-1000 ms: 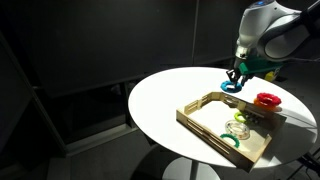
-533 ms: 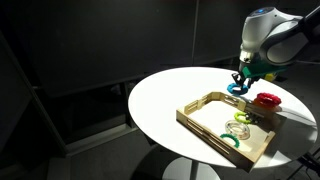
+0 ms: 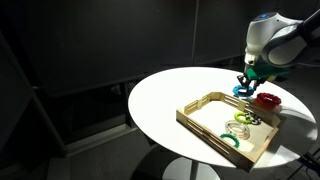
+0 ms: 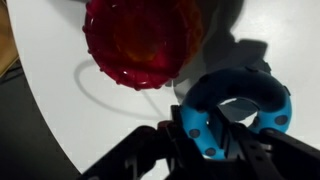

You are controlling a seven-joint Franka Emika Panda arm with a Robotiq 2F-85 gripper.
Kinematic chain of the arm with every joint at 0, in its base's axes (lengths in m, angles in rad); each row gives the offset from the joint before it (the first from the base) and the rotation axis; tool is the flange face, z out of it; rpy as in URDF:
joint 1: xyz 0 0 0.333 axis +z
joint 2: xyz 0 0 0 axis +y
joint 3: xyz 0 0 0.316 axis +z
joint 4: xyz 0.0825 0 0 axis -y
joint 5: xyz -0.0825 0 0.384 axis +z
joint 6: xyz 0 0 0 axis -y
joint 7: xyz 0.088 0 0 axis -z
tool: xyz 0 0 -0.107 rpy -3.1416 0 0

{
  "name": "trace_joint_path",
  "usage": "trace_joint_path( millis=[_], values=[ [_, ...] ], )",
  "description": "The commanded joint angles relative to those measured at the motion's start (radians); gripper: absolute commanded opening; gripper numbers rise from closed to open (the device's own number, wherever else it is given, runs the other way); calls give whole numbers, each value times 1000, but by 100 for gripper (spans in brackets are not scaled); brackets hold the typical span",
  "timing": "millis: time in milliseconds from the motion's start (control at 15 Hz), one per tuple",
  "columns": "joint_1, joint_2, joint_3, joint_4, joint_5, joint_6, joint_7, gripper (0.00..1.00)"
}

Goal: Remove the blue ring from the crate and put it on the table

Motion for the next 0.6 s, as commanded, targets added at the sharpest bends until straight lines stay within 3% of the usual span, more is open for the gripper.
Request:
trace_joint_path(
  millis=[0, 67, 133, 200, 533],
  values=[
    [-9, 12, -1, 18, 26, -27, -2, 21],
    [-9, 15, -2, 17, 26, -29, -3, 28],
    [-9, 16, -2, 17, 28, -32, -4, 48],
    [-9, 18, -3, 17, 28, -35, -6, 59],
    [-11, 14, 1, 18, 33, -48, -13, 96]
  ],
)
